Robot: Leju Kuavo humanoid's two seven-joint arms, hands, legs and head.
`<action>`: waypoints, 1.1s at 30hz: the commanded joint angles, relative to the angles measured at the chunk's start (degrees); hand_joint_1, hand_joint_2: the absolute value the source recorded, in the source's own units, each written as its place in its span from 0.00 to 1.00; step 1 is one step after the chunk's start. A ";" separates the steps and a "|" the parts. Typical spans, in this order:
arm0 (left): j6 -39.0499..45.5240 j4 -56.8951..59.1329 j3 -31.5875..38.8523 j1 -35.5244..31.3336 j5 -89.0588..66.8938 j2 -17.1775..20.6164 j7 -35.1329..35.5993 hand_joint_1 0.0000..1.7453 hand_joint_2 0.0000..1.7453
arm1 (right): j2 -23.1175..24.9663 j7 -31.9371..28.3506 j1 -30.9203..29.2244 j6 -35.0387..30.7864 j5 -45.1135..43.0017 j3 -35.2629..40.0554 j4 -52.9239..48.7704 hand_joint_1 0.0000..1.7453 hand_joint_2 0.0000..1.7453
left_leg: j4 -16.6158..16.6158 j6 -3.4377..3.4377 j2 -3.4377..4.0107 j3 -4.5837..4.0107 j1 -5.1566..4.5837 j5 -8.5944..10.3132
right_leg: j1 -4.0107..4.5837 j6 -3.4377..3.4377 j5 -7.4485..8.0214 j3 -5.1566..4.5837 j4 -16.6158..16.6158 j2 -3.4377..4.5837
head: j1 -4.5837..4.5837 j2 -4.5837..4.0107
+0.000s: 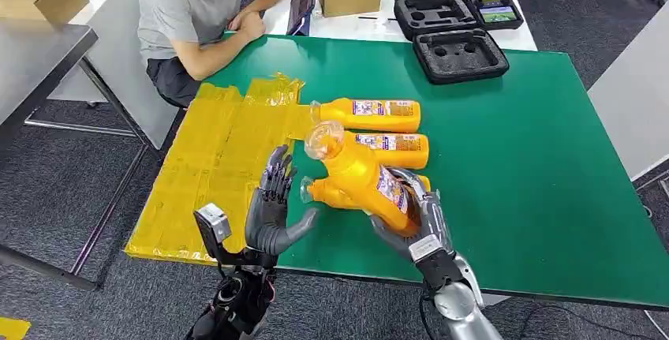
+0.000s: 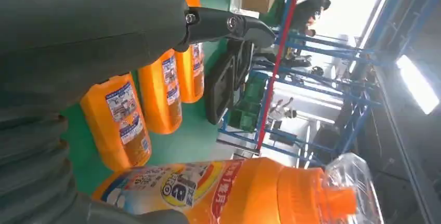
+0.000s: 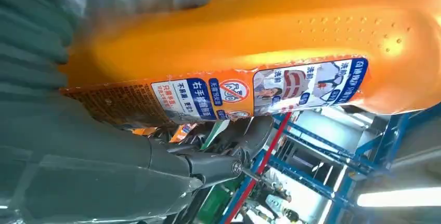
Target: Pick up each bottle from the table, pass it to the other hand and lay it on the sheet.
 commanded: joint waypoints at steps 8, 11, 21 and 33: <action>-2.50 8.13 1.25 -4.09 -1.55 -0.94 0.41 0.00 1.00 | -0.72 -0.18 -6.12 3.66 -3.18 7.93 5.01 1.00 1.00 | -0.02 0.03 0.06 0.10 0.00 -0.04 | 0.02 -0.07 -0.02 0.09 -0.04 0.02 | 0.00 0.00; -2.60 8.76 1.14 -5.49 -1.58 -1.13 0.41 0.00 1.00 | -0.22 -0.18 -7.88 4.54 -4.05 8.20 6.80 1.00 1.00 | -0.01 0.04 0.09 0.13 0.00 -0.06 | 0.03 -0.09 -0.03 0.12 -0.03 0.04 | -0.02 0.00; -2.43 7.92 0.25 -5.36 -2.02 -1.27 0.41 0.00 1.00 | -0.43 -0.18 -9.72 5.96 -6.48 10.72 7.68 1.00 1.00 | -0.01 0.03 0.07 0.11 0.00 -0.04 | 0.02 -0.08 -0.03 0.10 -0.03 0.03 | 0.00 0.00; -2.54 4.62 0.45 -3.51 -2.34 -0.80 0.41 0.00 1.00 | -0.77 -0.18 -10.21 4.38 -8.34 11.78 9.88 1.00 1.00 | 0.05 0.08 0.13 0.34 0.04 -0.19 | 0.09 -0.17 -0.13 0.36 -0.04 0.04 | -0.02 -0.02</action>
